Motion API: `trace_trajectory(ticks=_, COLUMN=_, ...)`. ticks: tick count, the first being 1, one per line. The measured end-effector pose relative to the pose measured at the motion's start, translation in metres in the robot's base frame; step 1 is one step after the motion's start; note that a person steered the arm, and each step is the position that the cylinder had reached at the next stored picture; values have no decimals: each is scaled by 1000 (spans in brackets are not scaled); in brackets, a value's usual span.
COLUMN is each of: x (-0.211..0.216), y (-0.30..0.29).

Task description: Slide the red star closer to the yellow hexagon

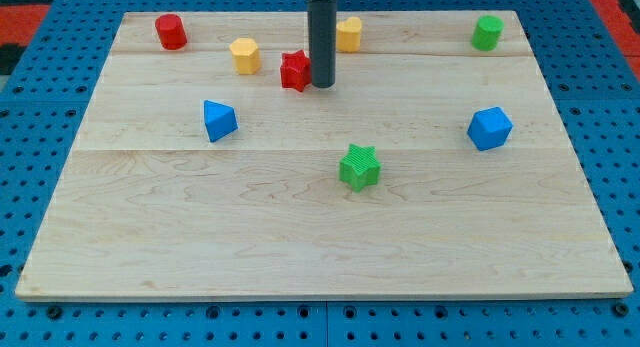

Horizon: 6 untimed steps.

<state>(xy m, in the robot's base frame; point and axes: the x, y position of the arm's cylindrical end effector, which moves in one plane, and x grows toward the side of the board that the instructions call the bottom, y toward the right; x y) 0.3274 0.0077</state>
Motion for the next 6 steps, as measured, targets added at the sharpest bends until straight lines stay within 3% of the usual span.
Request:
trace_trajectory(ticks=1, x=-21, y=12)
trace_trajectory(ticks=4, x=-22, y=-84)
trace_trajectory(ticks=6, x=-7, y=-59)
